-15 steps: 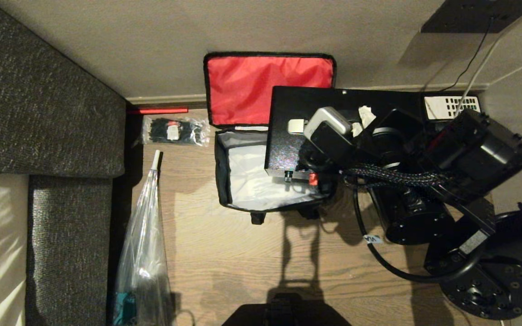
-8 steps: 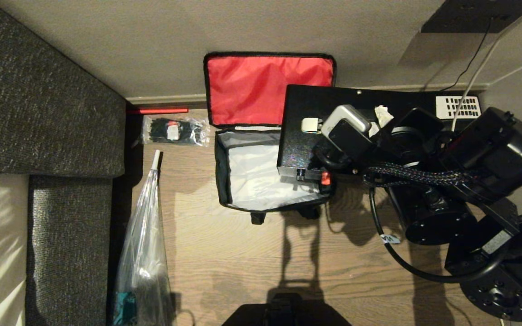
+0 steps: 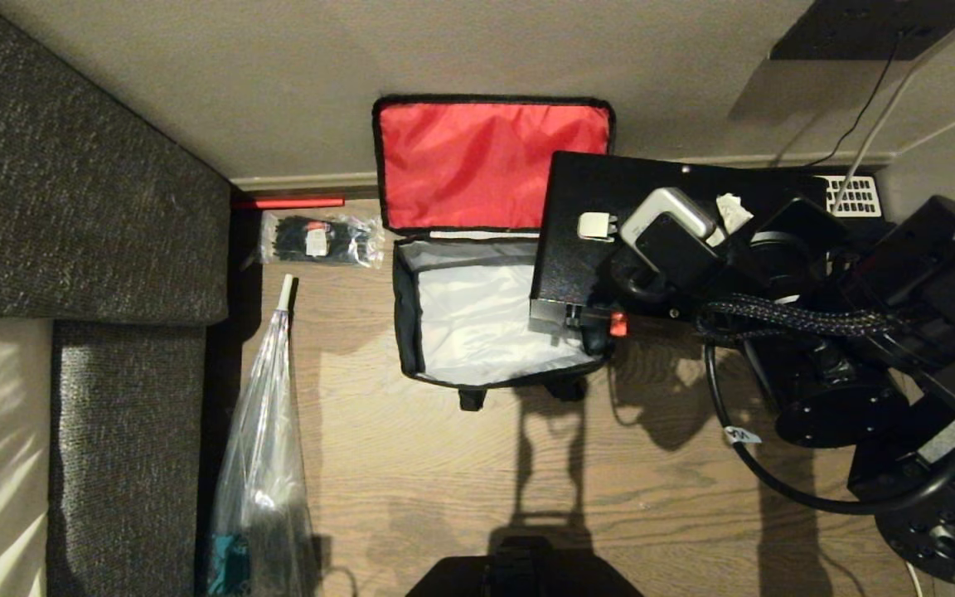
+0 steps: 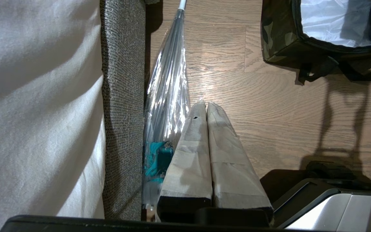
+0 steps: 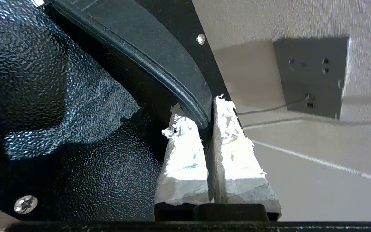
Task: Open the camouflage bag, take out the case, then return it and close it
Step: Release the handle
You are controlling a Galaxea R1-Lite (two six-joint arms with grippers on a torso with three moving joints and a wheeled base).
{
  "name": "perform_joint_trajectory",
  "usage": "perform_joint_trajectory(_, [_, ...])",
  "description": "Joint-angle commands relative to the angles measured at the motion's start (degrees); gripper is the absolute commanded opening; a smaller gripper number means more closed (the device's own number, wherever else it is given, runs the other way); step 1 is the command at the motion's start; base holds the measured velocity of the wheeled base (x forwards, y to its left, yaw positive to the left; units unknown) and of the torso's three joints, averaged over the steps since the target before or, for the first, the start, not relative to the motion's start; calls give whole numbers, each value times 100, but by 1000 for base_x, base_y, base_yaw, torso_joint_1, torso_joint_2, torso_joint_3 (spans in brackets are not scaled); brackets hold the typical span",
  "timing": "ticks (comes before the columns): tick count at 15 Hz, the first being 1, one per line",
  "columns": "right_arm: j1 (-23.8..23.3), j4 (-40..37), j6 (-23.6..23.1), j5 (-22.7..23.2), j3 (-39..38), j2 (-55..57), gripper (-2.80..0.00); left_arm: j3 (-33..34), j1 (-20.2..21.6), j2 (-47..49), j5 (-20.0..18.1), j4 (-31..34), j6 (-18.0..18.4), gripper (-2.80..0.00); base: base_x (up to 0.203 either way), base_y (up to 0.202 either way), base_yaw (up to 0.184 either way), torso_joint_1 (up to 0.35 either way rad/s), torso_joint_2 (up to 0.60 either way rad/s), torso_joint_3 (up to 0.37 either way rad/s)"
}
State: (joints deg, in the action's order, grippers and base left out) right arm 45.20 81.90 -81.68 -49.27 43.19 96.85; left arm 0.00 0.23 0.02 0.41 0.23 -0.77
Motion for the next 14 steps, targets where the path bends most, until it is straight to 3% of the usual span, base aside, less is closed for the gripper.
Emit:
perform_joint_trajectory(1, [-121,50,7,-30,-122,-86,-280,18,3,-2,2,-6,-2,-280,0,0,0,0,0,0])
perform_joint_trajectory(14, [-616,53,363,-21,-433,-246,-280,18,3,-2,2,-6,-2,-280,0,0,0,0,0,0])
